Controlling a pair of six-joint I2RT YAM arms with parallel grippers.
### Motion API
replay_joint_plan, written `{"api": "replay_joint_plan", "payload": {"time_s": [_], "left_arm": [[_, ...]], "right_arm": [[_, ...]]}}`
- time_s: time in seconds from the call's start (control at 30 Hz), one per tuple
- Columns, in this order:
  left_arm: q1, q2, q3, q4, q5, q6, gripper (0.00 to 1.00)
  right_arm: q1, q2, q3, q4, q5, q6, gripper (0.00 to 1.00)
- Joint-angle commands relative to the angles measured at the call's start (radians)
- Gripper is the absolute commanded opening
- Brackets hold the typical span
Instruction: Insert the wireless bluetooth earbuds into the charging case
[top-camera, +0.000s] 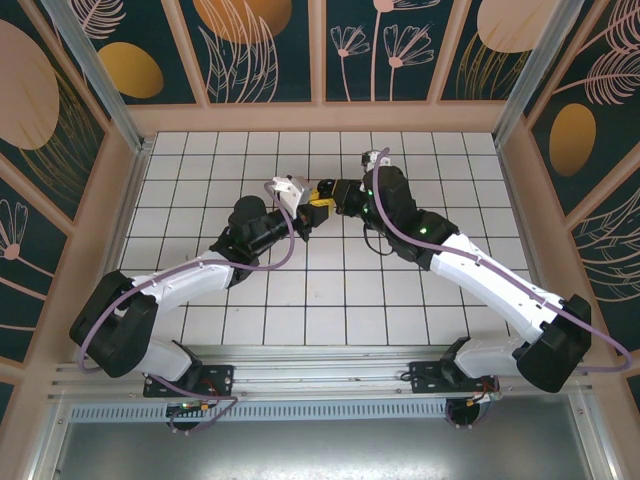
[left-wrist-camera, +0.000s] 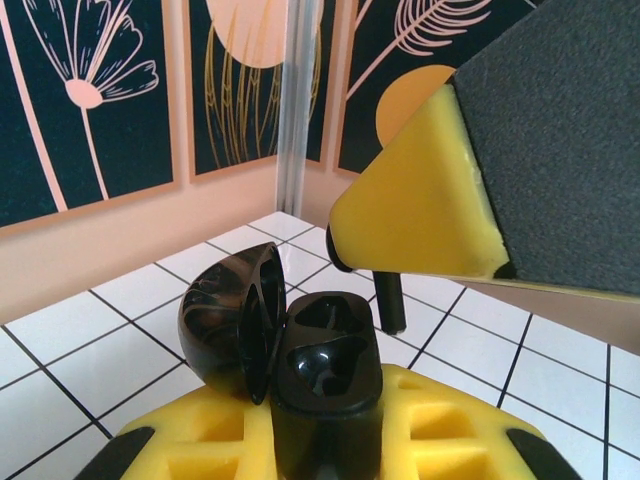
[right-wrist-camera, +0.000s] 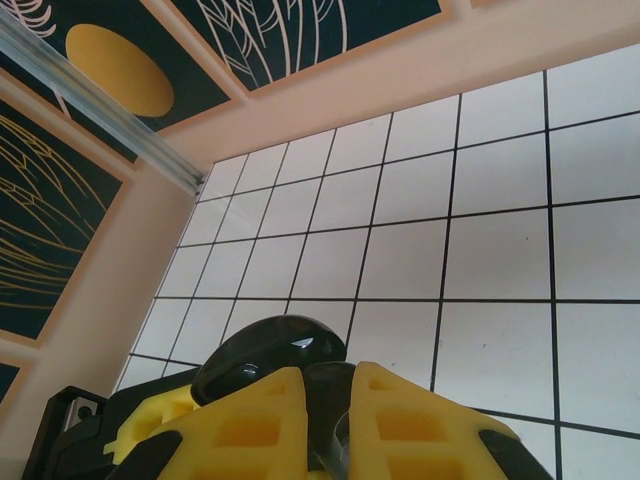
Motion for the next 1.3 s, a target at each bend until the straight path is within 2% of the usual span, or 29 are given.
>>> {"api": "replay_joint_plan", "payload": {"time_s": [0.0, 0.87, 1.27], "left_arm": [[-0.007, -0.006, -0.016, 0.030, -0.003, 0.029, 0.00], [-0.013, -0.024, -0.012, -0.005, 0.017, 0.061, 0.00], [-0.012, -0.030, -0.008, 0.002, 0.010, 0.061, 0.00]], "right_arm": [[0.012, -0.002, 0.043, 0.028, 0.017, -0.009, 0.13], [0.017, 0.057, 0.031, 0.073, 0.027, -0.076, 0.12], [0.023, 0.050, 0.001, 0.060, -0.018, -0.041, 0.12]]}}
